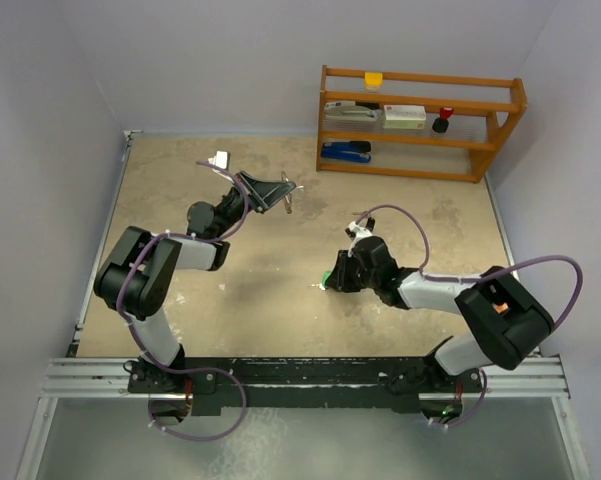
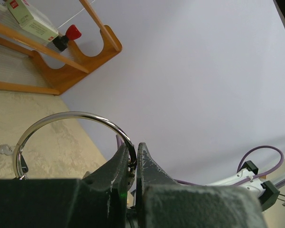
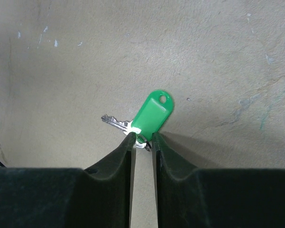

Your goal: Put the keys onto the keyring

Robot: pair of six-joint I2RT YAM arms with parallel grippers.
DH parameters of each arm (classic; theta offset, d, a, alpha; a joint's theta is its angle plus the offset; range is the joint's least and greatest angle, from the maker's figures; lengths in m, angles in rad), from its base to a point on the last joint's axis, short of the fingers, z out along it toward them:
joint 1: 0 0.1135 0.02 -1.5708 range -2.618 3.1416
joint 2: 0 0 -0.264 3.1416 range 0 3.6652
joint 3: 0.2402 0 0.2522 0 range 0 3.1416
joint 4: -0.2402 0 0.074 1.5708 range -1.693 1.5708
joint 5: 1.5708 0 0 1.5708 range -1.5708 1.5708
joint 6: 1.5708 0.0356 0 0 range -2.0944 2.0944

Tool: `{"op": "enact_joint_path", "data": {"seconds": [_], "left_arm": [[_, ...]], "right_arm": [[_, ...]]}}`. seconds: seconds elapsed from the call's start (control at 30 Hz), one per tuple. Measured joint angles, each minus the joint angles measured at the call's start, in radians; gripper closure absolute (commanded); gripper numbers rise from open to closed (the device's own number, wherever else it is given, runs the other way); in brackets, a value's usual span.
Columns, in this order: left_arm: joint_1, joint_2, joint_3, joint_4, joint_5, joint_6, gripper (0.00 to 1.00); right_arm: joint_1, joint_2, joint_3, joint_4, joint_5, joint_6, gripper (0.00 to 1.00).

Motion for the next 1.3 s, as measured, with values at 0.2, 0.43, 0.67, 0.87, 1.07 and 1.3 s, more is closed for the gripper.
{"op": "enact_joint_path", "data": {"seconds": [0.2, 0.43, 0.67, 0.87, 1.07, 1.3], "left_arm": [[0.002, 0.0, -0.001, 0.0, 0.0, 0.0, 1.0], [0.006, 0.0, -0.01, 0.0, 0.0, 0.0, 1.0], [0.008, 0.0, -0.011, 0.0, 0.0, 0.0, 1.0], [0.01, 0.0, -0.011, 0.0, -0.003, -0.006, 1.0], [0.011, -0.027, -0.019, 0.0, -0.035, -0.04, 1.0], [0.011, -0.047, -0.019, 0.0, -0.072, -0.082, 1.0]], "right_arm": [[0.0, 0.017, 0.005, 0.011, -0.012, -0.002, 0.91], [0.0, 0.023, 0.008, 0.011, -0.017, -0.019, 1.0], [0.0, -0.124, -0.022, 0.034, -0.016, -0.101, 1.0], [0.0, -0.257, -0.047, 0.097, -0.007, -0.203, 1.0], [0.0, -0.274, -0.067, 0.193, 0.024, -0.311, 1.0], [0.0, -0.232, -0.077, 0.384, 0.064, -0.406, 1.0]]}}
